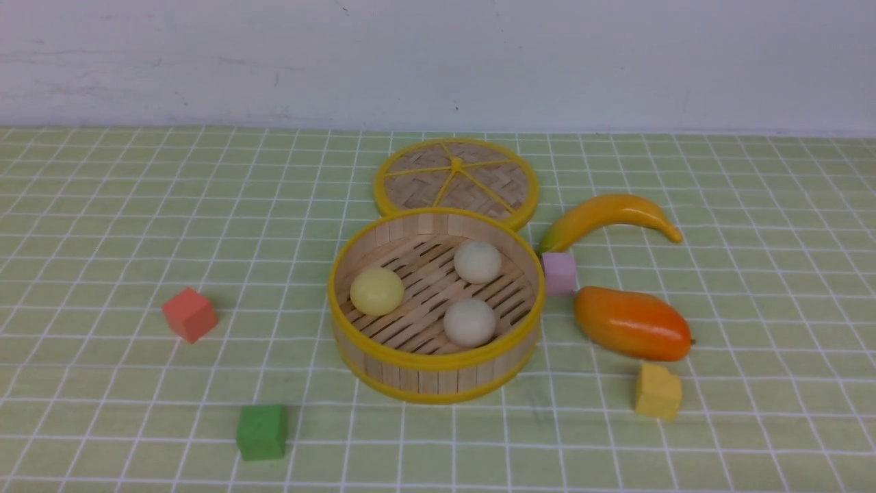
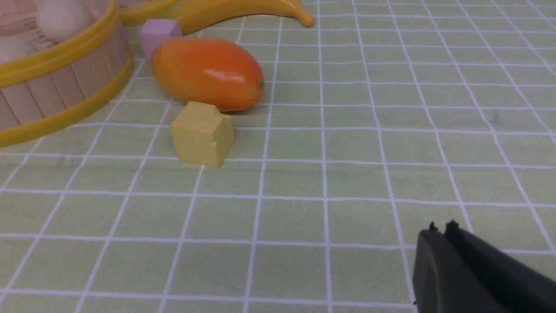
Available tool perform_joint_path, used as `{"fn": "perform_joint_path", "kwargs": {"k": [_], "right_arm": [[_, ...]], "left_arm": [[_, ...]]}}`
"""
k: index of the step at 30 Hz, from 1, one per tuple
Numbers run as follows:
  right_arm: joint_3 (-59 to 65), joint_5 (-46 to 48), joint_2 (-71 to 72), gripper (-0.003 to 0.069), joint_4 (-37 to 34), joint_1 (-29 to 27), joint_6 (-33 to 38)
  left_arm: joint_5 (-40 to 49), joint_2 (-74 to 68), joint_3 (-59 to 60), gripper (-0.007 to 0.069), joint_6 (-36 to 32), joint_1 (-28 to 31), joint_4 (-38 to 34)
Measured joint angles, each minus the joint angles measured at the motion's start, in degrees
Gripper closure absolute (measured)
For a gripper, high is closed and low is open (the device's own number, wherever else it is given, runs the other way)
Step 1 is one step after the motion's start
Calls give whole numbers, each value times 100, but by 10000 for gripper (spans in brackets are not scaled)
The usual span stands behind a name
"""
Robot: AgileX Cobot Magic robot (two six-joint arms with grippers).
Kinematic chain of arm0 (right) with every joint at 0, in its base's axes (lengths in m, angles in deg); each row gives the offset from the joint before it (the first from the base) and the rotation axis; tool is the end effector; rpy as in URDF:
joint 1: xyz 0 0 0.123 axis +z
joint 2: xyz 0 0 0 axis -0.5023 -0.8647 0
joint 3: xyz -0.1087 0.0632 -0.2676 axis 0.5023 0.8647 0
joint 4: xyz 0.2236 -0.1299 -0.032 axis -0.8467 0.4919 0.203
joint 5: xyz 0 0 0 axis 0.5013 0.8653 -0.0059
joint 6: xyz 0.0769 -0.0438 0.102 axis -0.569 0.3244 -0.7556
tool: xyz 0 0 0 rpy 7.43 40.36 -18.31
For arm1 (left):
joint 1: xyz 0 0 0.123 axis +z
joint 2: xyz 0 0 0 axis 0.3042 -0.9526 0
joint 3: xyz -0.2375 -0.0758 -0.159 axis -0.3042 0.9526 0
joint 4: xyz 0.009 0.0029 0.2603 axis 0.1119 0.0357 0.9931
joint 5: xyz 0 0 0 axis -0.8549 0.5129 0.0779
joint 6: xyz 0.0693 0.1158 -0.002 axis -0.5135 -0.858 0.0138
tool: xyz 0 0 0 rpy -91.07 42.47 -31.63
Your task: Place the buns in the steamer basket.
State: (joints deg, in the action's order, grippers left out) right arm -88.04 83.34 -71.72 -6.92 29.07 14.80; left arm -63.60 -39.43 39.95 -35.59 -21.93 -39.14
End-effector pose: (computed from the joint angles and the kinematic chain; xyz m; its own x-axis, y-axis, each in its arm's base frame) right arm 0.0922 0.0043 0.1591 -0.3059 0.0135 -0.9520 -0.0205 0.9996 0.0208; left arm 0.0921 -0.0046 0.1548 -0.3171 -0.2224 -0.9219 -0.0195 0.9734 -0.2281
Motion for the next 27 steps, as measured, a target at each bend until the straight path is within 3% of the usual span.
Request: {"fn": "perform_joint_path", "kwargs": {"k": [27], "right_arm": [[0, 0, 0, 611, -11, 0, 15]], "left_arm": [[0, 0, 0, 386, 0, 0, 0]]}}
